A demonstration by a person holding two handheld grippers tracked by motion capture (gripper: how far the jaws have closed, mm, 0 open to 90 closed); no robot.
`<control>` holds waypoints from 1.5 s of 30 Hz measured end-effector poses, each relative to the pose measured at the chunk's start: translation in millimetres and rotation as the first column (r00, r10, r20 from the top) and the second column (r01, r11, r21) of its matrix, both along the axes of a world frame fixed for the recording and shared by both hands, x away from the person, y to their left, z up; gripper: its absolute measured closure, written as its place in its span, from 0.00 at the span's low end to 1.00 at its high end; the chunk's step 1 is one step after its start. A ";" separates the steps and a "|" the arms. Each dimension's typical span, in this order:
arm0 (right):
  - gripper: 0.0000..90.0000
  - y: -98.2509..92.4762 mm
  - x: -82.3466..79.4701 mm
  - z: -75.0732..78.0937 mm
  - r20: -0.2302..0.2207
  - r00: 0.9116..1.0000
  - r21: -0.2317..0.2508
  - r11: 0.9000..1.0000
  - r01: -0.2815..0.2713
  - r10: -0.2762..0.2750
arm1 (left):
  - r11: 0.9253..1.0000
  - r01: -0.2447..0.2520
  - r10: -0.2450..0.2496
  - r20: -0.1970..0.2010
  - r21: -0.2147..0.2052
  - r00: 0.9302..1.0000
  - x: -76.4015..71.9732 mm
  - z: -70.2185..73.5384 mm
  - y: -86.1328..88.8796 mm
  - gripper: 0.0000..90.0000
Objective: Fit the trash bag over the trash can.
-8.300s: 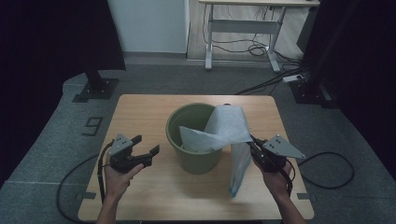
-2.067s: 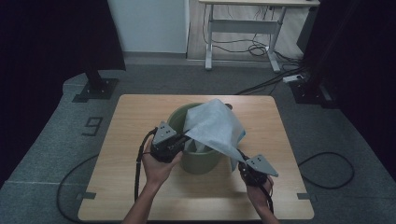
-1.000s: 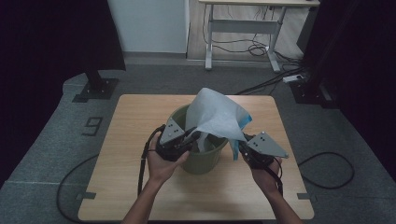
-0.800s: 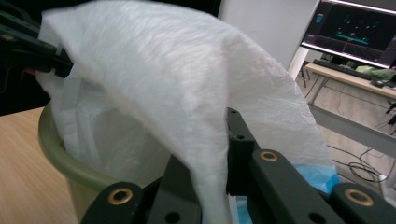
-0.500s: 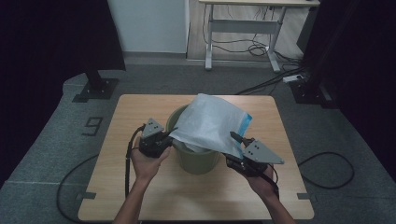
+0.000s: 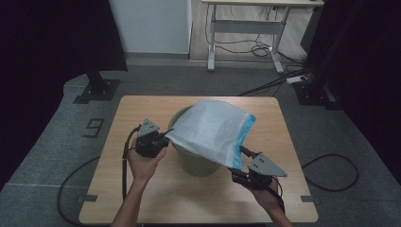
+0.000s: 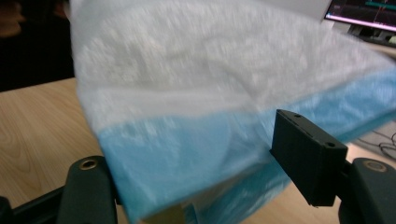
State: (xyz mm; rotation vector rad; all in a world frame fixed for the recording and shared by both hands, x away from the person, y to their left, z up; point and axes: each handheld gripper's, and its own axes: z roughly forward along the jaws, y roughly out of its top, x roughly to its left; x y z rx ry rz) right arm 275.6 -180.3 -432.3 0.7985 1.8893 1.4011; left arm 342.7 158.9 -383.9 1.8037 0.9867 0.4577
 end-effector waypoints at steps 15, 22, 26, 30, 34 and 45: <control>0.32 -22.7 19.9 -17.4 -0.020 0.995 0.025 0.994 0.103 -0.102 | 0.999 -0.012 0.011 -0.016 -0.033 1.000 5.3 2.3 9.4 0.98; 0.33 -28.2 14.7 -7.3 0.035 0.995 0.030 0.995 0.097 -0.098 | 0.999 -0.013 0.012 -0.021 -0.037 1.000 8.7 2.7 12.0 0.96; 0.34 -30.8 16.0 -1.7 0.054 0.994 0.032 0.995 0.096 -0.097 | 0.999 -0.010 0.010 -0.018 -0.040 1.000 9.3 5.2 14.3 0.96; 0.37 -31.5 19.9 7.2 0.079 0.993 0.031 0.996 0.081 -0.083 | 0.999 -0.009 0.008 -0.017 -0.042 1.000 10.0 8.4 16.5 0.95; 0.39 -26.3 20.8 15.8 0.106 0.993 0.017 0.999 0.043 -0.044 | 0.999 -0.005 0.004 -0.014 -0.046 1.000 9.9 8.8 16.6 0.95; 0.90 -11.1 23.7 23.0 0.110 0.994 -0.014 1.000 -0.003 0.005 | 0.998 0.041 -0.040 0.008 -0.047 0.999 4.9 10.1 13.4 0.78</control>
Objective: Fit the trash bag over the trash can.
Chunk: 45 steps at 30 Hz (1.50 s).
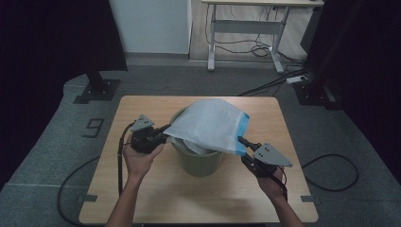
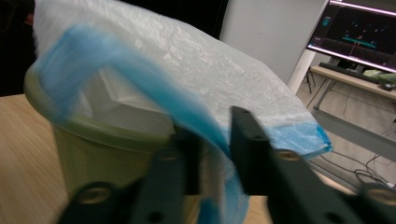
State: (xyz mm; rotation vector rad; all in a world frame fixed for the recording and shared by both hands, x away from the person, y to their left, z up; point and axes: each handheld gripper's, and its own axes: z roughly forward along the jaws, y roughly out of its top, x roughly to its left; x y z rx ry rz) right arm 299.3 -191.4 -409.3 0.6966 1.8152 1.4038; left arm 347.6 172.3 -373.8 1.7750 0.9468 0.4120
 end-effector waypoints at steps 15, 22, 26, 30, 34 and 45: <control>0.98 0.4 6.0 -2.3 -0.072 0.997 -0.054 0.999 0.003 -0.007 | 0.988 0.144 -0.140 0.090 -0.047 0.986 -31.0 36.5 -4.9 0.26; 0.98 6.0 4.9 -3.9 -0.060 0.998 -0.090 0.996 0.004 -0.009 | 0.983 0.185 -0.182 0.078 -0.024 0.980 -28.8 46.3 -30.0 0.24; 0.98 7.0 4.0 -5.1 -0.058 0.998 -0.083 0.997 -0.007 0.002 | 0.982 0.189 -0.190 0.025 0.026 0.981 -20.2 42.0 -49.0 0.22; 0.98 7.8 0.6 -6.4 -0.044 0.999 -0.081 0.997 -0.017 0.014 | 0.984 0.154 -0.152 -0.040 0.084 0.988 -10.3 29.0 -64.4 0.23; 0.98 9.1 -4.7 -7.3 -0.030 0.999 -0.076 0.997 -0.031 0.029 | 0.982 0.135 -0.127 -0.072 0.130 0.989 -7.7 16.2 -73.4 0.35; 0.98 11.0 -11.0 -4.7 -0.014 0.999 -0.068 0.996 -0.052 0.051 | 0.981 0.158 -0.151 -0.071 0.108 0.986 -7.9 4.1 -72.8 0.83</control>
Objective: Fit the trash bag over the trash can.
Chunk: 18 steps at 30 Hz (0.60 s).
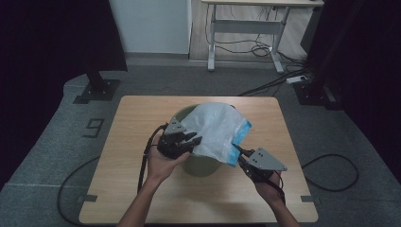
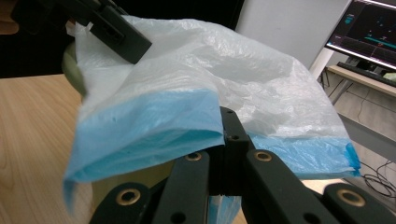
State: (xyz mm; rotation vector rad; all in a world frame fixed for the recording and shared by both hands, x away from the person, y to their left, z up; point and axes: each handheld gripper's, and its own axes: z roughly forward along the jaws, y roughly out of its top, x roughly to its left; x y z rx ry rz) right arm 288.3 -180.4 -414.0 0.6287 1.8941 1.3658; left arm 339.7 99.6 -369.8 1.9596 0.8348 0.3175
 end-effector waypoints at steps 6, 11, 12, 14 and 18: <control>0.83 -1.2 -1.6 -4.2 -0.016 1.000 0.007 1.000 -0.019 0.020 | 0.996 0.004 -0.003 0.008 -0.090 1.000 -0.5 1.9 12.3 0.96; 0.66 -12.6 -5.7 -7.7 -0.027 1.000 0.049 0.999 0.000 0.002 | 0.985 -0.006 0.007 0.009 -0.172 1.000 -2.4 7.3 34.2 0.99; 0.64 -15.7 -6.8 -8.3 -0.030 1.000 0.059 0.998 -0.002 0.004 | 0.984 -0.007 0.008 0.007 -0.177 1.000 -2.6 7.8 37.6 0.99; 0.62 -20.8 -8.1 -8.9 -0.049 0.999 0.074 0.997 -0.009 0.013 | 0.980 -0.008 0.008 -0.003 -0.197 1.000 -2.3 8.2 47.0 0.99; 0.61 -30.2 -11.7 -6.8 -0.065 0.998 0.093 0.996 -0.001 0.007 | 0.971 -0.008 0.003 -0.020 -0.238 1.000 -2.7 6.6 62.7 0.99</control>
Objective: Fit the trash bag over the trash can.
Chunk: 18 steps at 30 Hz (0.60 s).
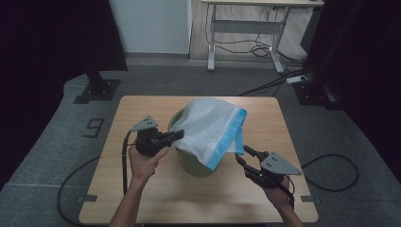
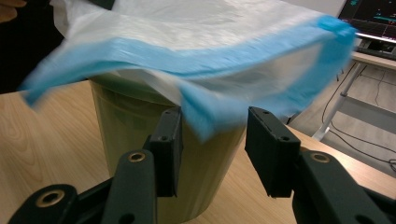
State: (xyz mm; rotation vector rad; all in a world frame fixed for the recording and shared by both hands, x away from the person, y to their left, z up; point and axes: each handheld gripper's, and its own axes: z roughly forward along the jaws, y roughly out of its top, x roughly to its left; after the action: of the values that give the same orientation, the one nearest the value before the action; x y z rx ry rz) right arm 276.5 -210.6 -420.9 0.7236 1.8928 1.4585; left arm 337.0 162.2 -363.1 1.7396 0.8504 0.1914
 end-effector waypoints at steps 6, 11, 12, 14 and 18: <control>0.62 -20.6 -1.6 7.8 -0.004 1.000 0.050 0.999 0.017 -0.017 | 1.000 -0.010 0.010 -0.012 -0.011 1.000 -1.1 -4.9 11.0 0.99; 0.66 -27.0 3.0 12.7 -0.026 1.000 0.098 0.995 0.013 -0.011 | 1.000 -0.005 0.005 -0.014 -0.011 1.000 0.0 -6.9 9.8 0.99; 0.66 -25.7 5.0 13.2 -0.032 0.999 0.104 0.995 0.008 -0.005 | 1.000 -0.006 0.005 -0.015 -0.012 1.000 0.2 -7.2 9.7 0.99; 0.66 -21.4 10.5 13.6 -0.041 0.999 0.104 0.995 -0.003 0.008 | 1.000 -0.008 0.008 -0.016 -0.012 1.000 0.9 -7.7 9.9 0.99; 0.66 -7.7 21.7 14.0 -0.055 0.998 0.106 0.994 -0.023 0.029 | 1.000 -0.009 0.009 -0.019 -0.016 1.000 3.0 -8.4 8.6 0.99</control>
State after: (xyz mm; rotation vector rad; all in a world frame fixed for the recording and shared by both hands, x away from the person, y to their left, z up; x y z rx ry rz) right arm 298.2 -218.4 -406.8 0.7999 1.8852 1.5796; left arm 340.0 170.9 -371.6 1.7250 0.8715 0.1737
